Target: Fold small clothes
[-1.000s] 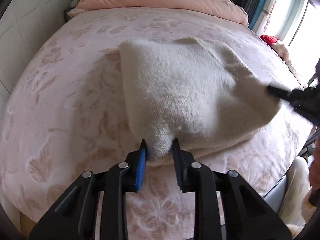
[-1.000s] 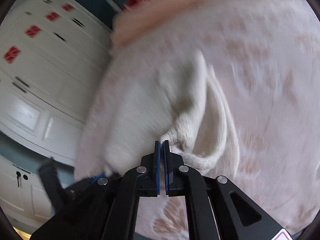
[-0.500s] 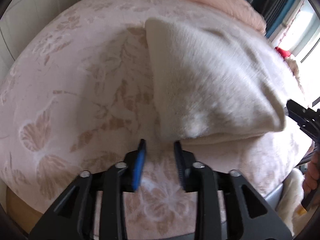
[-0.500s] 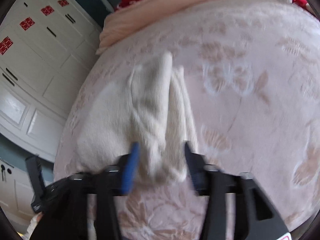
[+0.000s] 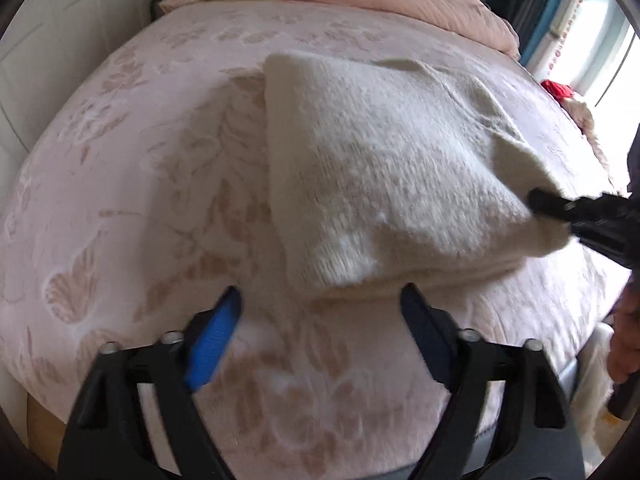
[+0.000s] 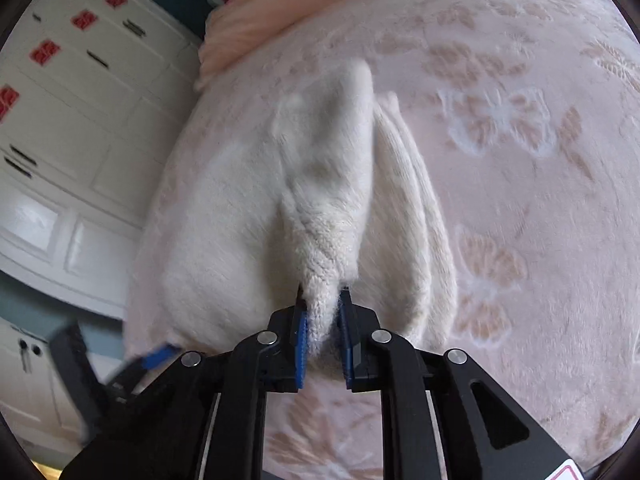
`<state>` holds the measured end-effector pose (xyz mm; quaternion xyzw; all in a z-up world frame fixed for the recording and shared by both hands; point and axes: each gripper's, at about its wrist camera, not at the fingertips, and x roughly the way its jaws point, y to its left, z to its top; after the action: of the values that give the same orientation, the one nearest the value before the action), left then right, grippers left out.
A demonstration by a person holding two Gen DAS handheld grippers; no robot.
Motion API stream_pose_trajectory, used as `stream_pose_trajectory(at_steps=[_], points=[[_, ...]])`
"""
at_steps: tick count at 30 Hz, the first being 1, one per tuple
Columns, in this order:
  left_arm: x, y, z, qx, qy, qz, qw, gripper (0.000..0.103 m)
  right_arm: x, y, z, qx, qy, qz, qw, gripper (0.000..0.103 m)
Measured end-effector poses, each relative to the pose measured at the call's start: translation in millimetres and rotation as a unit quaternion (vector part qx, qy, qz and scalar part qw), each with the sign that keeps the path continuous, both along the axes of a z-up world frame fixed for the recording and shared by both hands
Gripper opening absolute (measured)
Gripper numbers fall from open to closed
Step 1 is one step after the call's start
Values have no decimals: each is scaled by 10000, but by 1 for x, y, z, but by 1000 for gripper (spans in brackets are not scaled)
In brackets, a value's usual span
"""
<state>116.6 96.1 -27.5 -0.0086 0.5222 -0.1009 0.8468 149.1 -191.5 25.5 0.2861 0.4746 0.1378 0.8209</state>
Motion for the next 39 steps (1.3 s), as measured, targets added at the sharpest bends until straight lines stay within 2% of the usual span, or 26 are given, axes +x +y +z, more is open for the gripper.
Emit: stream_pose_trajectory(at_steps=[2,3,5,7,8,9,10,13,14,15,16,17,18,20,21,24,26,28,29,30,32,33,35,36,37,39], points=[[5,5,7,-322,35,83,9994,34,-6,-3,35,-15,-433,9,9991,11],[7,8,12,-459,29,140,9988,32,-11,-5,53,-74,-701,55,9975,10],[9,8,18,-391,-56,75,9992,29,-19,-10,60,-387,-831,98,9957,8],[10,7,13,-186,20,-14,9998,28,-22,-12,16,-948,-297,111,9950,8],[10,8,2,-88,208,51,9997,27,-23,-14,-5,-1104,-33,101,9938,8],[12,11,-8,13,357,153,9992,26,-23,-17,-44,-1092,439,120,9930,7],[13,14,-16,-17,490,240,9985,26,-26,-19,-60,-903,567,74,9943,8],[6,21,-12,-346,483,319,9977,29,-28,-24,-47,-447,445,-83,9980,15],[3,23,-4,-510,442,282,9973,36,-24,-22,-37,-468,417,-10,9980,18],[0,25,4,-620,388,280,9969,44,-21,-21,-27,-525,336,12,9981,33],[-3,28,14,-778,254,288,9962,66,-19,-24,-19,-581,222,-32,9981,58],[-5,32,29,-1011,-2,324,9943,85,-15,-26,-11,-611,62,-136,9980,70],[-4,35,37,-1133,-154,373,9927,91,-10,-26,-8,-589,-28,-210,9980,80],[7,40,50,-1539,-303,461,9865,95,6,-26,-15,-402,69,-203,9990,81],[16,42,51,-1683,-264,560,9838,96,19,-25,-27,-248,285,-183,9991,82],[60,43,21,-2061,292,1082,9721,98,47,-17,-69,12,1016,-136,9947,82],[82,41,-14,-2063,895,1415,9641,95,50,-16,-81,560,1071,-185,9925,50],[89,38,-30,-2562,1196,1369,9494,62,46,-19,-63,713,894,-298,9930,30],[90,38,-28,-2809,1266,1381,9413,55,43,-20,-50,711,699,-249,9947,28],[87,39,-17,-2852,1134,1403,9413,48,34,-21,-31,632,409,-178,9970,26],[79,34,6,-2812,889,1064,9496,47,17,-25,-10,397,122,-136,9990,26],[73,30,14,-2785,829,883,9528,47,8,-27,-12,185,84,-96,9997,26],[61,18,5,-2586,1002,700,9582,48,3,-25,-42,-270,450,-9,9986,27],[57,11,-5,-2385,1105,659,9626,48,2,-25,-70,-270,747,32,9968,35],[52,3,-17,-2108,1099,645,9692,51,-1,-31,-78,-32,709,-135,9974,45],[49,5,-20,-2140,862,724,9703,56,-5,-41,-69,250,781,-416,9958,51]])
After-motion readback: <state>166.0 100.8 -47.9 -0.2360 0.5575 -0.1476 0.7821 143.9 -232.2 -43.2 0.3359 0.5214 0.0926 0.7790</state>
